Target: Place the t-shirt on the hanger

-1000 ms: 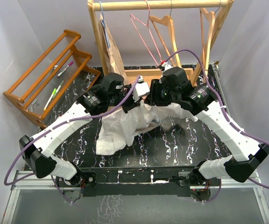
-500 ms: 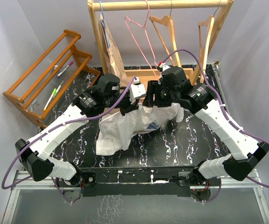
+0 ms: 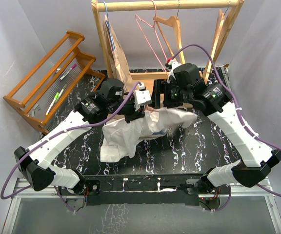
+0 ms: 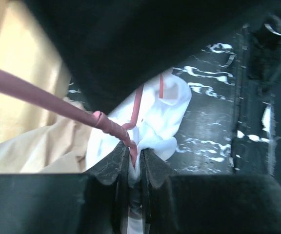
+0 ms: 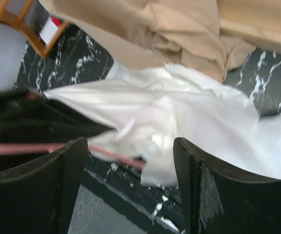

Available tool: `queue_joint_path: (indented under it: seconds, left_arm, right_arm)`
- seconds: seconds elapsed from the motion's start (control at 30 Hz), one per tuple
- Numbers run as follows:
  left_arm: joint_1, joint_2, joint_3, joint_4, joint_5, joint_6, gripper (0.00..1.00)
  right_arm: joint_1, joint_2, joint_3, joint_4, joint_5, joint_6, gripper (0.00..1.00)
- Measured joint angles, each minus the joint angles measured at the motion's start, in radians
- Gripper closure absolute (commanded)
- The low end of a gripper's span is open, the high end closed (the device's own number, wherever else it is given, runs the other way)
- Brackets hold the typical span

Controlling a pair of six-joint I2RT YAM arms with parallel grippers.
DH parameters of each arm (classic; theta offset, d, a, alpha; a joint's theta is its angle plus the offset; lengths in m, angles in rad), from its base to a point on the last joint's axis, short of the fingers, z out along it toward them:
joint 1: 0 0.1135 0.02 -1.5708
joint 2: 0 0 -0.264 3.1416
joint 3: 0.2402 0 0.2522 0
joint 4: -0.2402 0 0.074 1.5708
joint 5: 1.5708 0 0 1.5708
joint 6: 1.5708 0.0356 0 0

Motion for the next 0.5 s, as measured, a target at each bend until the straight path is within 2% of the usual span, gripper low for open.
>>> queue_joint_path:
  seconds: [0.3,0.5]
  left_arm:
    - [0.001,-0.011,-0.025,-0.033,0.135,-0.014,1.00]
    - [0.021,-0.025,-0.025,-0.039,0.166,-0.018,1.00]
  right_arm:
    - [-0.019,0.001,0.041,0.096,0.006,-0.045,0.24]
    - [-0.024,-0.002,0.064,0.050,0.007,-0.151,0.32]
